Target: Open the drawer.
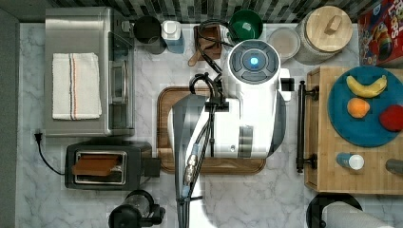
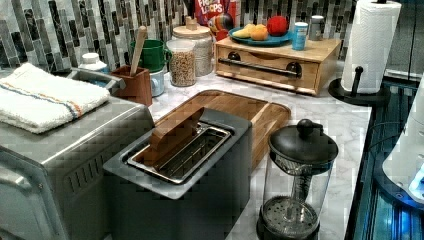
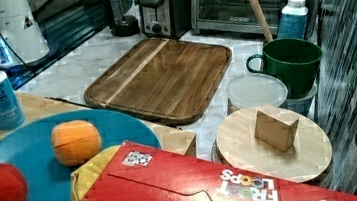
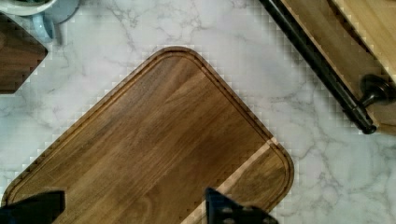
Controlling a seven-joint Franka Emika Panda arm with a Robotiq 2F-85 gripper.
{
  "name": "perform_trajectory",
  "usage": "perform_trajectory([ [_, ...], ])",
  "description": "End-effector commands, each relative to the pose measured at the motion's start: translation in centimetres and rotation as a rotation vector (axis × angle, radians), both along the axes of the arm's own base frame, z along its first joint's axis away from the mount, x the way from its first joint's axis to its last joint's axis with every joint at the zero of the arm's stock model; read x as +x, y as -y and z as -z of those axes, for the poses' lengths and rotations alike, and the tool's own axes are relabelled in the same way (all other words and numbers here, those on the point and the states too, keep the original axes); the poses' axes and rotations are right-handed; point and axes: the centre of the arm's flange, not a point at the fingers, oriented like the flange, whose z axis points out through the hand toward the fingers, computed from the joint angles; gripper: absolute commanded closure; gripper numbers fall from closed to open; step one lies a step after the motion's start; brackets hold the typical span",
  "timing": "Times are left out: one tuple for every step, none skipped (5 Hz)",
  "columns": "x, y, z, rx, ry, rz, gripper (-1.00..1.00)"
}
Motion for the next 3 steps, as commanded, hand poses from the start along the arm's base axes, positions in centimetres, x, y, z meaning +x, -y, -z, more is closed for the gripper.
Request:
perform_trajectory([
  [-1.6, 3.2, 1.2, -0.015, 0.017, -0.145, -1.0],
  [-2.7, 6.7, 2.9, -0.011, 0.023, -0.272, -1.0],
  [-3.5, 10.1, 4.6, -0.009, 0.039, -0.356, -1.0],
])
